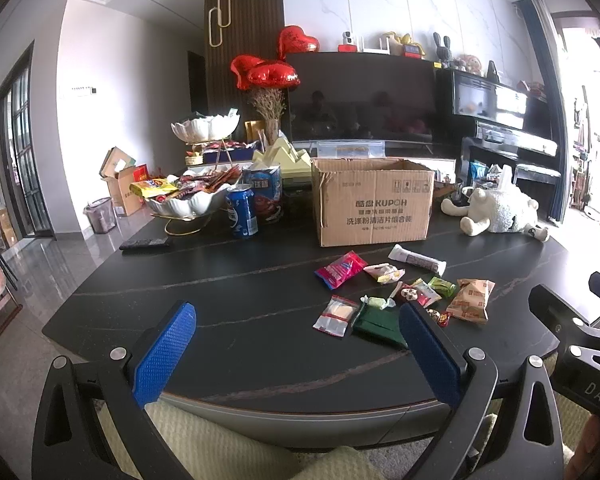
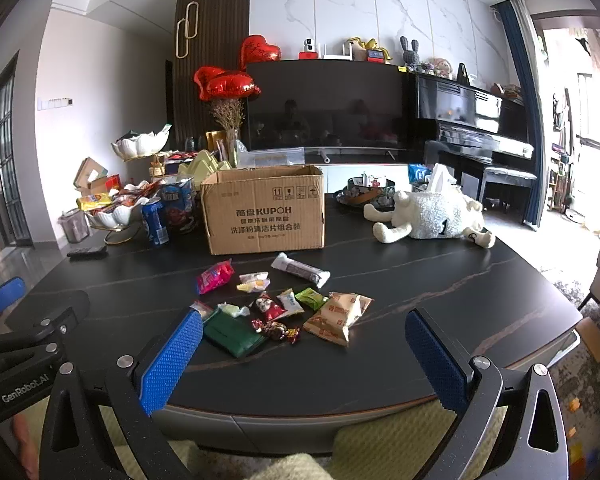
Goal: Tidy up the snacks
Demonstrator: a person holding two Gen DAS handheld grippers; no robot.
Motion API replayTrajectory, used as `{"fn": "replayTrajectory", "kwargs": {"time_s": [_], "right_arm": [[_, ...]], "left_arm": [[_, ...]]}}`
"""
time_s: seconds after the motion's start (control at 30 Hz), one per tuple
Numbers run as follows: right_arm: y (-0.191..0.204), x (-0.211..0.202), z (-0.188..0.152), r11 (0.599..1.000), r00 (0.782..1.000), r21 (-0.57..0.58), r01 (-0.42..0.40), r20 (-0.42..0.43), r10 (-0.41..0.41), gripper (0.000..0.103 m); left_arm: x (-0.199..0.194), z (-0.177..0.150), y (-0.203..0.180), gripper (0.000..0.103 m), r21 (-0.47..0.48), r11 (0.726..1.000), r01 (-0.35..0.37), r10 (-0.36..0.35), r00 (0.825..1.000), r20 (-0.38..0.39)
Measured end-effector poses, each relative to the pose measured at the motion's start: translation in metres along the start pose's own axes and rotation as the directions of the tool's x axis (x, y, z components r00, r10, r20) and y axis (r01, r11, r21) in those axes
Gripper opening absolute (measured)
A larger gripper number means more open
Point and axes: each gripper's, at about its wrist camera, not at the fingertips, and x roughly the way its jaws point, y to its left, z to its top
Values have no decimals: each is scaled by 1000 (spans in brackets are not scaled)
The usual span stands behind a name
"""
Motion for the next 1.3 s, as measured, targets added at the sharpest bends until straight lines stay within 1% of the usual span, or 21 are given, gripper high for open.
{"fn": "replayTrajectory", "kwargs": {"time_s": [0.87,1.3], "right_arm": [[2,0,0,1000,1000,-4,4,2,-4,102],[1,1,-1,1000,1000,-7,-12,-12,11,102]], "left_arm": [[-3,2,3,103,-1,1000,-1,1,1000,6],[0,2,5,103,5,1000,-6,6,1000,-4]]}}
